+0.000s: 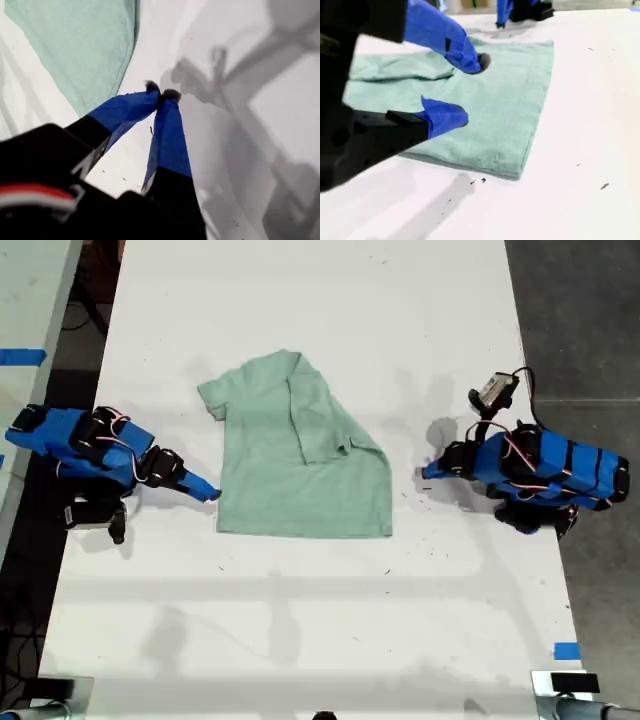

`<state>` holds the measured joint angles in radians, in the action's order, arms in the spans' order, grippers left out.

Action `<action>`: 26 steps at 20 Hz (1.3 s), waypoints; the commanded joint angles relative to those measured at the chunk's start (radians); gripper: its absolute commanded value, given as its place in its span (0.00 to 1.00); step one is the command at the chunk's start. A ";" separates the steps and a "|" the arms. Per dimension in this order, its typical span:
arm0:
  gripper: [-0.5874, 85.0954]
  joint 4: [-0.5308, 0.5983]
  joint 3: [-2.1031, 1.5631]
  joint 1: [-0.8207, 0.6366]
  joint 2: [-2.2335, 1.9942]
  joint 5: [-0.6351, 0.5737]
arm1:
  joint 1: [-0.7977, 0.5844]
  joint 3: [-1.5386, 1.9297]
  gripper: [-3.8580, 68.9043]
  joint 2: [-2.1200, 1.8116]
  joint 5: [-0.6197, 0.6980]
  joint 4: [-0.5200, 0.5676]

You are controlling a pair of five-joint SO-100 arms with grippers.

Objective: Fold t shirt

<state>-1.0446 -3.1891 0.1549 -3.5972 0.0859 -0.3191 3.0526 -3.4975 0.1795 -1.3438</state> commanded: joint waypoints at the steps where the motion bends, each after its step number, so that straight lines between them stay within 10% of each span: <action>1: 0.21 0.115 0.023 0.006 -0.008 0.146 | 0.008 0.054 0.08 -0.014 0.008 0.029; 4: 0.25 0.202 -0.005 -0.028 -0.008 0.106 | 0.014 0.054 0.08 -0.014 -0.011 0.023; 6: 0.01 0.319 0.031 -0.066 -0.008 -0.152 | 0.015 0.055 0.08 -0.014 -0.020 0.020; 9: 0.14 0.299 0.066 -0.192 -0.008 -0.163 | 0.014 0.055 0.08 -0.014 -0.029 0.018; 11: 0.01 0.272 0.080 -0.295 -0.008 -0.321 | 0.018 0.055 0.08 -0.014 -0.031 0.017; 26: 0.06 0.150 -0.026 -0.382 -0.005 -0.302 | -0.101 -0.072 0.08 -0.014 0.041 -0.051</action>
<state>-0.8851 -3.2168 -0.2240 -3.5972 -0.2270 -0.3728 3.0327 -3.5021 0.1764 -1.3744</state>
